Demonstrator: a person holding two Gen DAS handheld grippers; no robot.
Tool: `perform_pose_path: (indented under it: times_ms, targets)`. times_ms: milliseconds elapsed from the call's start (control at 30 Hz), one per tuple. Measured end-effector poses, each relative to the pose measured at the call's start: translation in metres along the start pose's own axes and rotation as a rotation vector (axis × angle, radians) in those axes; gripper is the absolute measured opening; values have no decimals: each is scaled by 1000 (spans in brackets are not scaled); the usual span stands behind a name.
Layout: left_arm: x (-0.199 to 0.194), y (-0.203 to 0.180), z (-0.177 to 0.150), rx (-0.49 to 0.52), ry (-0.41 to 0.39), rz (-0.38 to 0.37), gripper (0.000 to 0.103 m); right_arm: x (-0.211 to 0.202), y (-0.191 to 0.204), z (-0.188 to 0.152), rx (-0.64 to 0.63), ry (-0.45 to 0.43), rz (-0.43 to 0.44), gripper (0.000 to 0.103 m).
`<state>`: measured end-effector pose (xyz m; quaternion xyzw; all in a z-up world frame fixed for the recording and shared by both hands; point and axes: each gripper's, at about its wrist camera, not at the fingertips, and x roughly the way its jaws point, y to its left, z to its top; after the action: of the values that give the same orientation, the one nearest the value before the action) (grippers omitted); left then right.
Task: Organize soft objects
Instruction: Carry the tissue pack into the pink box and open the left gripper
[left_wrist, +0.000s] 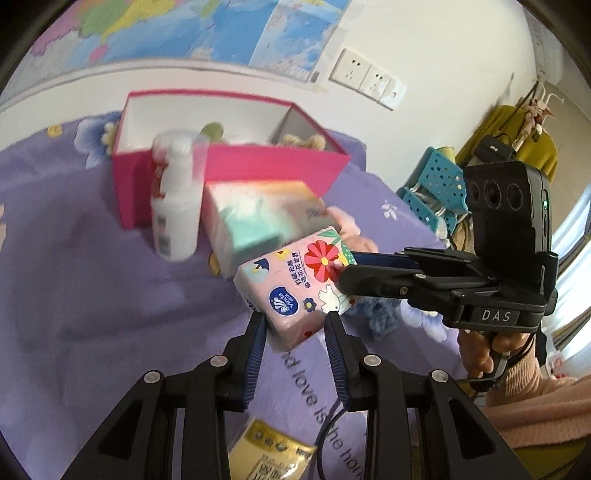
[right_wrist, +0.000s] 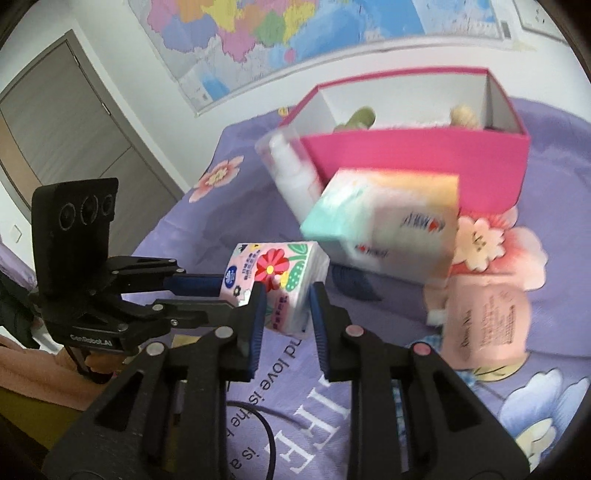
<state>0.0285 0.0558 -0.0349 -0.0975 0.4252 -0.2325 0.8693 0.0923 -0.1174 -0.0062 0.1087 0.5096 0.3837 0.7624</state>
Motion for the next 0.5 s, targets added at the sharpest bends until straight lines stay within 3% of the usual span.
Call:
perform_pose_path:
  times_ms: [500]
  targets:
    - [-4,-17,59,83,-83,16,32,-29,-11,39,-20,-113,-49,28]
